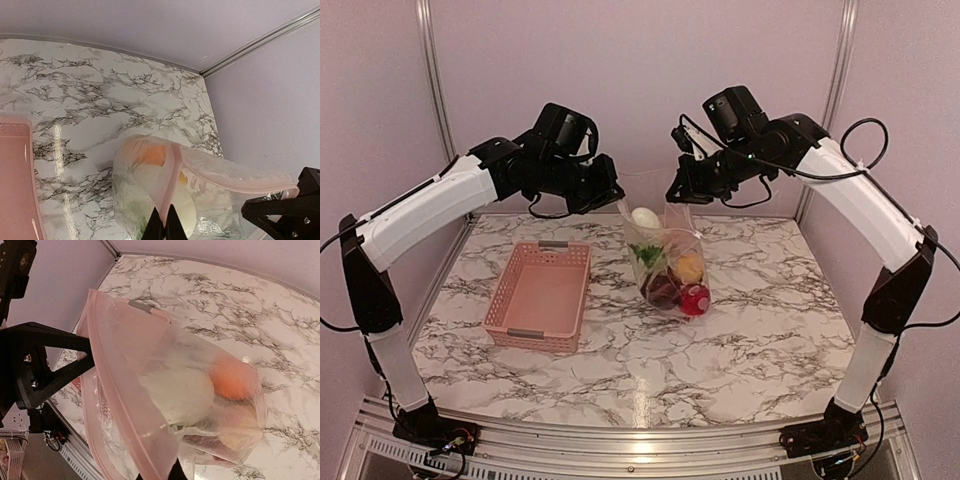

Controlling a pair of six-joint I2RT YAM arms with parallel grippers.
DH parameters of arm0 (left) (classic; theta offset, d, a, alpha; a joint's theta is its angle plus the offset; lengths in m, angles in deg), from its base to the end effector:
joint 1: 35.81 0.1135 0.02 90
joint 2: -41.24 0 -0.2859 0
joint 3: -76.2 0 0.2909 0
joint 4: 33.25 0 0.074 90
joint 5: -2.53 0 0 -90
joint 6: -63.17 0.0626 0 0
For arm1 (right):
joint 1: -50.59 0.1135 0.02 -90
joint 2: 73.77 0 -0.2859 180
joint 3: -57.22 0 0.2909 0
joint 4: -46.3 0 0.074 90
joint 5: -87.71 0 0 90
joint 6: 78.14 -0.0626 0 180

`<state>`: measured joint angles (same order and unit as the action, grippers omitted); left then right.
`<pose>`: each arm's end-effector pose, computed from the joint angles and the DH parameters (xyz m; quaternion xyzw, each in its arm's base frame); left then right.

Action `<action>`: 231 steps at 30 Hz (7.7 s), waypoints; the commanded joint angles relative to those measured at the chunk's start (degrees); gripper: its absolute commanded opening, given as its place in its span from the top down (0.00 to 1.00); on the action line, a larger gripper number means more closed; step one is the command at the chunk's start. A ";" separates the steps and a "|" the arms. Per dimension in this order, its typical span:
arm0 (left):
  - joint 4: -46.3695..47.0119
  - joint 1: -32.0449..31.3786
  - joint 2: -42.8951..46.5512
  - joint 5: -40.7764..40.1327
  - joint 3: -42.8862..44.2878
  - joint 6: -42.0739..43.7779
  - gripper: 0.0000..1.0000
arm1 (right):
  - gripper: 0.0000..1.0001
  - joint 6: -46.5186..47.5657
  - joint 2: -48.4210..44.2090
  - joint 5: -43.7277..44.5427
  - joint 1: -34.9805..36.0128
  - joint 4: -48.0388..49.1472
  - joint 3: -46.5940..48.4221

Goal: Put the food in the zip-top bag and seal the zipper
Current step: Adjust the zipper food storage bag at the center of the board, then pass from the left arm to the right, then pass from the right arm to the left, then pass from the left arm to the right, then hold the zipper from the zipper food storage bag.

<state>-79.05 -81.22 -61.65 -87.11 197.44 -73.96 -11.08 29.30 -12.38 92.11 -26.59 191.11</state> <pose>0.3375 -0.3429 0.4208 -0.0112 0.8546 -0.3770 0.3569 0.3185 0.2967 0.4502 -0.1822 0.8925 0.2838 0.2994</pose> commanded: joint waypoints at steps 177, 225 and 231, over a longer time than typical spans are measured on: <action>8.18 -15.06 9.32 15.49 -3.86 59.30 0.35 | 1.00 29.83 -31.08 -14.14 4.68 21.72 -38.25; 10.29 -15.06 5.06 23.77 -6.86 58.17 0.73 | 1.00 30.14 -31.04 -16.13 7.02 15.22 -34.65; 10.17 -15.10 5.23 24.32 -6.86 57.95 0.78 | 1.00 29.93 -31.17 -15.82 7.08 15.62 -35.44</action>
<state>-68.62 -96.12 -55.59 -64.77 190.23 -15.67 18.17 -1.54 -28.53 98.60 -12.84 153.84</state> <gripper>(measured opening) 0.227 0.003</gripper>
